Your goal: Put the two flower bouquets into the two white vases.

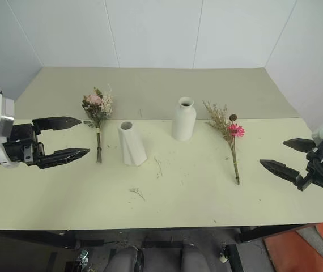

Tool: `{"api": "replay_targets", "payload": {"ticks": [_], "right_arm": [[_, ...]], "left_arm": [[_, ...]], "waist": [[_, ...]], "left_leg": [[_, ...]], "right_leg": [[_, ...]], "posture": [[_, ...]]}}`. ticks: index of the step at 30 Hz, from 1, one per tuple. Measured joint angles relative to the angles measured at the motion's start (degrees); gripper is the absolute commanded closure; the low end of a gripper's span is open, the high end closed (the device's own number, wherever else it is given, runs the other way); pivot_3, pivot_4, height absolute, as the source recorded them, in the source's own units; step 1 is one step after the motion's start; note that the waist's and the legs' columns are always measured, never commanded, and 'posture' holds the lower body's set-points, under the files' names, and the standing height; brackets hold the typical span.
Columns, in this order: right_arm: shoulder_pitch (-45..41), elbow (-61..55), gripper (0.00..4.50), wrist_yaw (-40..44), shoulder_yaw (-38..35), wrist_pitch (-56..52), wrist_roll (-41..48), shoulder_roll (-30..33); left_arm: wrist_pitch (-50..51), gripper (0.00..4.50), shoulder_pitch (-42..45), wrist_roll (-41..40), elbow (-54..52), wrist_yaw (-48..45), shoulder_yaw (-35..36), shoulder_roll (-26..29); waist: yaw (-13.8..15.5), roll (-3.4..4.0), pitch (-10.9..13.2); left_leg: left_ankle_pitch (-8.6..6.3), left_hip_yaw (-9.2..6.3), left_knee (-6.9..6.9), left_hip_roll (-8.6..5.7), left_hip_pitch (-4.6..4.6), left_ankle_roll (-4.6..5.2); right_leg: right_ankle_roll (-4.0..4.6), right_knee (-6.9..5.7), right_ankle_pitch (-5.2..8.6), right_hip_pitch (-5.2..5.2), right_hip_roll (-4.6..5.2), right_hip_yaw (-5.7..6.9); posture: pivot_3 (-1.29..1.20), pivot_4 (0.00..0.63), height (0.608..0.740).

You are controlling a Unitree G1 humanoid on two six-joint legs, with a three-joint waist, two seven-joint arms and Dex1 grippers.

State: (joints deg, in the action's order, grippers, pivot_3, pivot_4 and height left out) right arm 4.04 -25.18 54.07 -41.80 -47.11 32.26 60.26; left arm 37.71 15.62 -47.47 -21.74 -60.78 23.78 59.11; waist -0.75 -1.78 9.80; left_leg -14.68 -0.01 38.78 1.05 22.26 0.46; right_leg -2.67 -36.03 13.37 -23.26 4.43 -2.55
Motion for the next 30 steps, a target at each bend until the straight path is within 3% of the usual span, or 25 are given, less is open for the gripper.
{"api": "replay_targets", "payload": {"ticks": [9, 12, 15, 20, 24, 29, 30], "right_arm": [[-1.4, 0.1, 0.00, -1.4, 1.2, -1.8, 0.2, 0.4], [-9.0, 1.8, 0.00, -6.3, 7.9, -7.0, 0.5, 1.4], [-18.2, 4.7, 0.00, -11.2, 20.5, -11.9, -0.5, 0.9], [-34.3, 16.1, 0.00, -18.2, 35.6, -18.9, -5.0, -5.7], [-41.2, 25.5, 0.00, -21.7, 40.5, -20.1, -8.2, -11.1], [-46.9, 37.8, 0.00, -24.8, 41.7, -19.6, -11.6, -16.4], [-47.8, 39.8, 0.19, -25.2, 41.7, -19.3, -12.3, -16.9]], "left_arm": [[0.0, 0.05, 1.5, 0.2, 0.0, 1.2, -0.3, -1.0], [-0.4, 0.05, 6.6, 1.2, 0.3, 3.2, -3.3, -2.2], [-2.7, 0.05, 11.3, 4.4, 1.3, 2.2, -9.9, -3.8], [-7.0, 0.05, 19.5, 10.6, 7.6, -0.8, -19.8, -8.3], [-11.5, 0.05, 24.3, 16.0, 13.0, -3.6, -24.2, -10.8], [-14.4, 0.05, 26.5, 19.1, 16.3, -6.1, -27.4, -14.2], [-15.0, 0.02, 26.5, 19.3, 16.5, -6.3, -27.4, -14.6]], "waist": [[0.0, 0.00, 0.0], [0.0, -0.02, 0.0], [-0.3, -0.03, 0.0], [-0.3, -0.01, 0.0], [-0.1, 0.00, 0.0], [0.0, 0.00, 0.0], [0.0, 0.00, 0.0]], "left_leg": [[0.00, -0.01, 0.02, 0.00, 0.00, 0.00], [0.01, -0.01, 0.10, -0.01, -0.08, -0.01], [0.01, 0.01, 0.06, -0.02, -0.14, -0.01], [0.01, -0.01, 0.07, -0.07, 0.20, 0.00], [0.04, -0.02, 0.20, -0.10, 0.99, -0.02], [0.06, -0.01, 0.20, -0.11, 1.11, -0.04], [0.06, -0.01, 0.20, -0.11, 1.11, -0.04]], "right_leg": [[0.00, -0.02, 0.00, 0.01, 0.00, 0.00], [-0.01, -0.03, -0.03, 0.11, 0.00, -0.01], [0.02, -0.03, -0.03, 0.11, -0.02, -0.05], [0.02, -0.04, -0.05, -0.21, -0.02, -0.05], [-0.02, -0.18, -0.10, -1.03, 0.01, -0.04], [-0.09, -0.16, -0.16, -1.05, 0.04, -0.02], [-0.10, -0.15, -0.16, -1.06, 0.04, -0.02]], "posture": [[0.00, 0.150, 0.740], [0.00, 0.150, 0.740], [0.00, 0.150, 0.740], [0.00, 0.150, 0.740], [0.00, 0.150, 0.740], [0.00, 0.150, 0.740], [0.00, 0.150, 0.740]]}}
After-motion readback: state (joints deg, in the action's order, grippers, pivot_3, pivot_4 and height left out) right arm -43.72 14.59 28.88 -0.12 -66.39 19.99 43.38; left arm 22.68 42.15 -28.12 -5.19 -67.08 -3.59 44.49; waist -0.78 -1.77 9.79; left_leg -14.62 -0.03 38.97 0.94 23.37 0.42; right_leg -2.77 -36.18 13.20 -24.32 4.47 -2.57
